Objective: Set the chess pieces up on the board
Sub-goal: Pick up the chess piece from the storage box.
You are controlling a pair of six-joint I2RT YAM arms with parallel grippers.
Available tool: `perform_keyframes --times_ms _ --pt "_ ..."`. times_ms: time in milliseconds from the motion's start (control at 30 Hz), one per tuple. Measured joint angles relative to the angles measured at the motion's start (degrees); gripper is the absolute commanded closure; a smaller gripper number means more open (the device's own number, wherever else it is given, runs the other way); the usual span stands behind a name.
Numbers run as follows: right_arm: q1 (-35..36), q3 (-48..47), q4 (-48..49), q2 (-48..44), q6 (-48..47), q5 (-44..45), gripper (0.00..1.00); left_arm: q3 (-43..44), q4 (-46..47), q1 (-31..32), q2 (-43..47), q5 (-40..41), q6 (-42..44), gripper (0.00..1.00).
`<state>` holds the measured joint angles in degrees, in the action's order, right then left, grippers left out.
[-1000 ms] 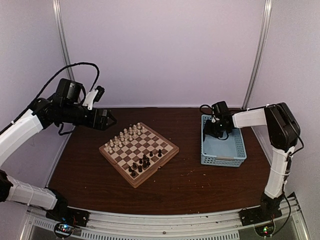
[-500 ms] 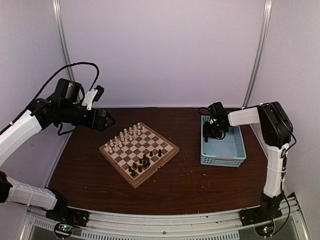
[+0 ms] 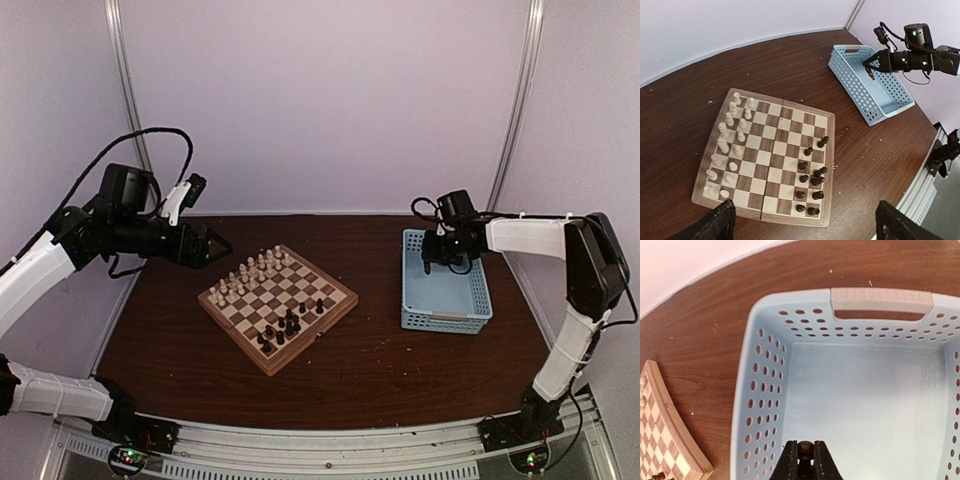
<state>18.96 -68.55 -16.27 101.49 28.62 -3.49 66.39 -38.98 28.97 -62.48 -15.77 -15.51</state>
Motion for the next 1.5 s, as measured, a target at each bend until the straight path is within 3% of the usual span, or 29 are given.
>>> perform_keyframes --times_ms 233,333,600,833,1033,1500 --pt "1.1 11.0 7.0 -12.7 -2.5 -4.4 0.93 -5.5 6.4 0.5 -0.8 -7.9 -3.1 0.03" --pt "2.9 12.2 9.2 -16.6 -4.1 -7.2 0.93 -9.1 10.4 1.9 -0.9 -9.6 -5.6 0.10" --pt "14.2 13.7 20.4 -24.6 -5.9 -13.4 0.91 -14.6 24.0 7.0 -1.4 -11.1 -7.5 0.13" --pt "24.4 15.2 32.3 -22.4 -3.2 -13.5 0.91 -18.5 35.9 10.3 -1.7 -10.2 -7.6 0.16" --pt "31.9 14.1 39.7 -17.7 -1.0 -7.0 0.91 -18.1 41.4 13.3 -4.0 -7.3 -6.7 0.25" --pt "39.6 6.9 45.4 -8.0 4.7 7.7 0.92 -17.9 46.2 15.9 -9.9 -3.3 -5.4 0.39"
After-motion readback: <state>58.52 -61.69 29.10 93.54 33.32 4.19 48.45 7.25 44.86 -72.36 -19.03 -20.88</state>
